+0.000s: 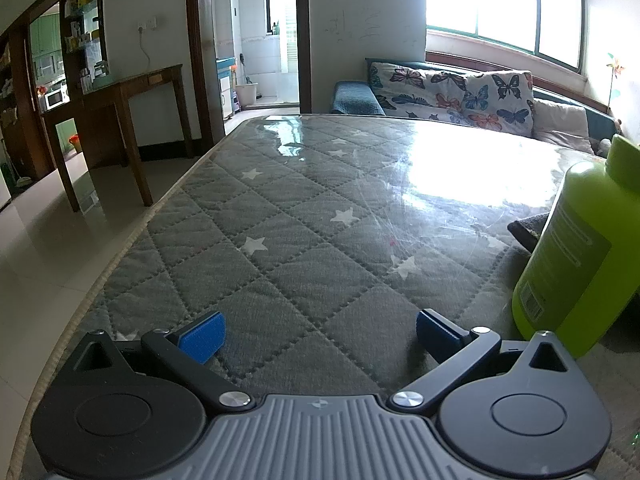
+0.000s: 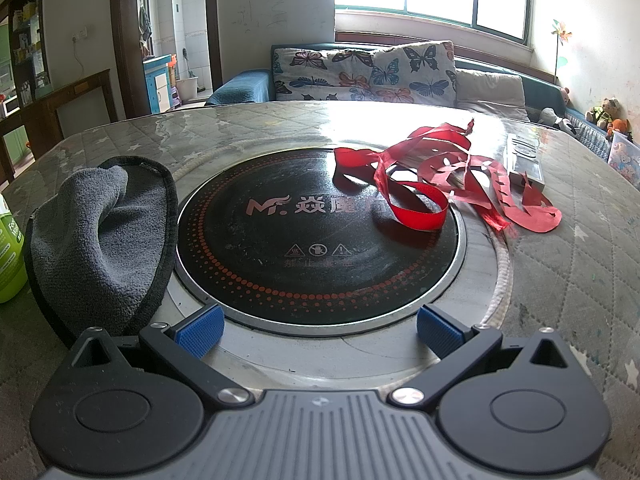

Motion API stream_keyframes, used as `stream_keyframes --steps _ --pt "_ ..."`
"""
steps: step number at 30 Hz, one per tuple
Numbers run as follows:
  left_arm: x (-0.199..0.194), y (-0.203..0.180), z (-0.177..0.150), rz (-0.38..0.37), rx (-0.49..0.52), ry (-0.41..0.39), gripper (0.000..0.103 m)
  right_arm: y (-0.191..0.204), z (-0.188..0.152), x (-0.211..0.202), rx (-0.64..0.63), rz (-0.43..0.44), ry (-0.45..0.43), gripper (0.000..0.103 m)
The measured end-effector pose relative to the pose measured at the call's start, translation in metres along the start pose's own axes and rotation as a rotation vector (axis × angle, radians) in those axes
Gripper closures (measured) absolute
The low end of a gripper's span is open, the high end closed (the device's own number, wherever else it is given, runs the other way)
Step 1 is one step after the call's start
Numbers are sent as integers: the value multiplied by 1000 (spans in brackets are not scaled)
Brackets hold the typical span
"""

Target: Clean container

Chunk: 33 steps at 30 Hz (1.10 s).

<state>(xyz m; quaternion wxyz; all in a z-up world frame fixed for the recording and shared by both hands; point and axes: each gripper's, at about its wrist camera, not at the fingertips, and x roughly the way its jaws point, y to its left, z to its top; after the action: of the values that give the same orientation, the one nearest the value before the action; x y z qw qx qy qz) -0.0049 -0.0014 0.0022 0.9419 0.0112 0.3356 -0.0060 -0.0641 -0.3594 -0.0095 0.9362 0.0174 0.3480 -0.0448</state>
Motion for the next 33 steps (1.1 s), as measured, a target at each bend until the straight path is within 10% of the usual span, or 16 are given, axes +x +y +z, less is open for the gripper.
stream_keyframes --steps 18,33 --pt "-5 -25 -3 -195 158 -3 0 0 0 0 0 0 0 0" --pt "-11 -27 -4 -218 158 -11 0 0 0 -1 0 0 0 0"
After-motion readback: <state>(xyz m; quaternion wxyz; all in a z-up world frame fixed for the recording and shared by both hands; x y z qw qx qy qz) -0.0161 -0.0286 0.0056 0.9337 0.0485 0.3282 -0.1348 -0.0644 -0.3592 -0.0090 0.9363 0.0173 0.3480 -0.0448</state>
